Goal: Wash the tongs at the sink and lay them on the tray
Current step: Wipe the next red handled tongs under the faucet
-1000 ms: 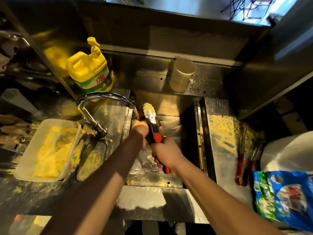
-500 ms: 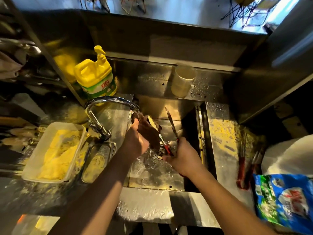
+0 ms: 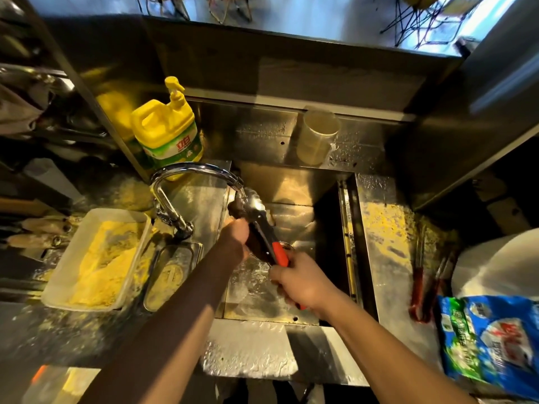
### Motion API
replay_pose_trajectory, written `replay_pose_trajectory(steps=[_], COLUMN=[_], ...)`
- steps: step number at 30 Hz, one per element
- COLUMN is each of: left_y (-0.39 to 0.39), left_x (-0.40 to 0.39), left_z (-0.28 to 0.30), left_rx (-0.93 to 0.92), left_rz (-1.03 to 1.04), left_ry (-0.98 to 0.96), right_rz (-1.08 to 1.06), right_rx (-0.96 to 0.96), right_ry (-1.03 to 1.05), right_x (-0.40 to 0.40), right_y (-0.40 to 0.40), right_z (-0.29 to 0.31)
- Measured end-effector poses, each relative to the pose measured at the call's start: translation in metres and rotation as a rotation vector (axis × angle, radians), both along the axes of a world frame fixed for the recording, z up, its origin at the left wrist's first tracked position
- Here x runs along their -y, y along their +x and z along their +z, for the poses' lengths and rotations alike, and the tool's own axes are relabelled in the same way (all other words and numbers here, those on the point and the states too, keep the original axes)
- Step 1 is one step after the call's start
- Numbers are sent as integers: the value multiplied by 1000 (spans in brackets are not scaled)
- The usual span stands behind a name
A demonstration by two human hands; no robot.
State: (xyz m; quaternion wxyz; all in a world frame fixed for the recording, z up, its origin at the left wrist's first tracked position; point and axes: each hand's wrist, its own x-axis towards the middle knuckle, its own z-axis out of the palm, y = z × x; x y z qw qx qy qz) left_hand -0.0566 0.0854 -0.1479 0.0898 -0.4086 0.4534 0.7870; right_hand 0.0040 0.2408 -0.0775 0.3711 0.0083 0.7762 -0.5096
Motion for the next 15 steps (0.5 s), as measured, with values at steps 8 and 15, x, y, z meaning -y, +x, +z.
replay_pose_trajectory(steps=[8, 15], left_y=[-16, -22], left_x=[3, 8], left_z=[-5, 10], left_rx=[45, 49], left_rz=[-43, -136], left_ry=[-67, -279], right_rz=[-112, -169], right_rx=[92, 103], right_ry=[-73, -81], right_x=[18, 19], right_y=[-4, -4], right_z=[0, 0])
